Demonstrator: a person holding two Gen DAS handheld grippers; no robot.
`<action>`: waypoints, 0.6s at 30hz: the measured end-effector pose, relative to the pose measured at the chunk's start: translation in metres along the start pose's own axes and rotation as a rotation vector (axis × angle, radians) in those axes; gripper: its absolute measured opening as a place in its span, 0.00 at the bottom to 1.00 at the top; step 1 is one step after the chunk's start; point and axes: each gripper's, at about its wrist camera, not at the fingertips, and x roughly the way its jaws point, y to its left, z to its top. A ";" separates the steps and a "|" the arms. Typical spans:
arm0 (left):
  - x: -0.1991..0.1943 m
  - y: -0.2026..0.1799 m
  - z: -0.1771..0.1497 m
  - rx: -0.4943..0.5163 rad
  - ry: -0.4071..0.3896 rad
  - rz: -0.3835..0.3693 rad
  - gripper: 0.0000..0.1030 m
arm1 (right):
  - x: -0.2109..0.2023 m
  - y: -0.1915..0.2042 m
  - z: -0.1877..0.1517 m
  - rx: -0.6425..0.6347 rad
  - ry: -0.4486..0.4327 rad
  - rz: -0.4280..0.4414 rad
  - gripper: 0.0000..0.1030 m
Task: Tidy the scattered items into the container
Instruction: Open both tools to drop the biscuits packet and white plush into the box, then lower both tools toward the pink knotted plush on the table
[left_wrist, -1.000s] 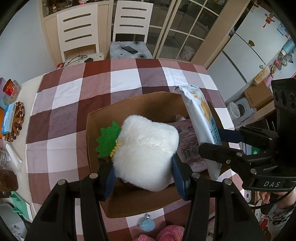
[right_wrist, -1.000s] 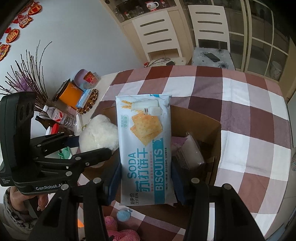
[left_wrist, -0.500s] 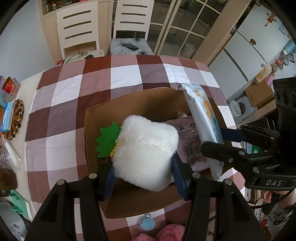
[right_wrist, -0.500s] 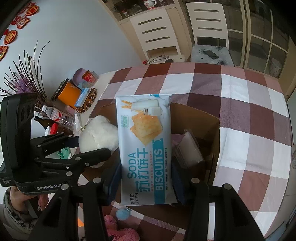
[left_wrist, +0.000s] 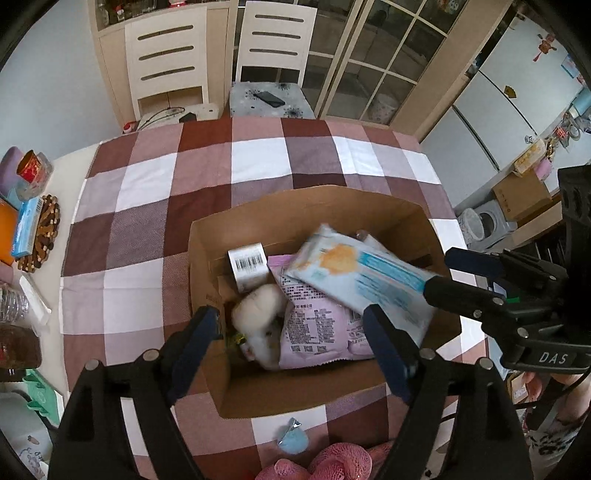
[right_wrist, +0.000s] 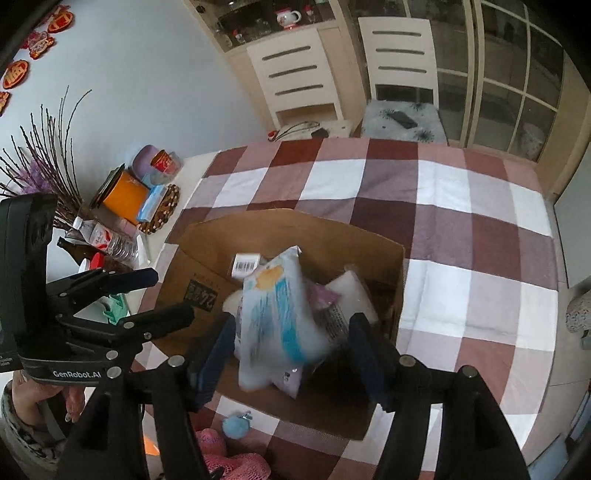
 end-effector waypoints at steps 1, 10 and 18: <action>-0.002 -0.001 -0.001 0.002 -0.003 0.001 0.81 | -0.002 0.000 -0.001 0.001 0.000 -0.001 0.67; -0.031 -0.010 -0.031 0.009 -0.031 0.019 0.81 | -0.025 0.006 -0.030 0.037 -0.012 0.005 0.67; -0.045 0.006 -0.086 -0.035 -0.008 0.043 0.83 | -0.040 0.016 -0.064 0.031 -0.010 0.032 0.67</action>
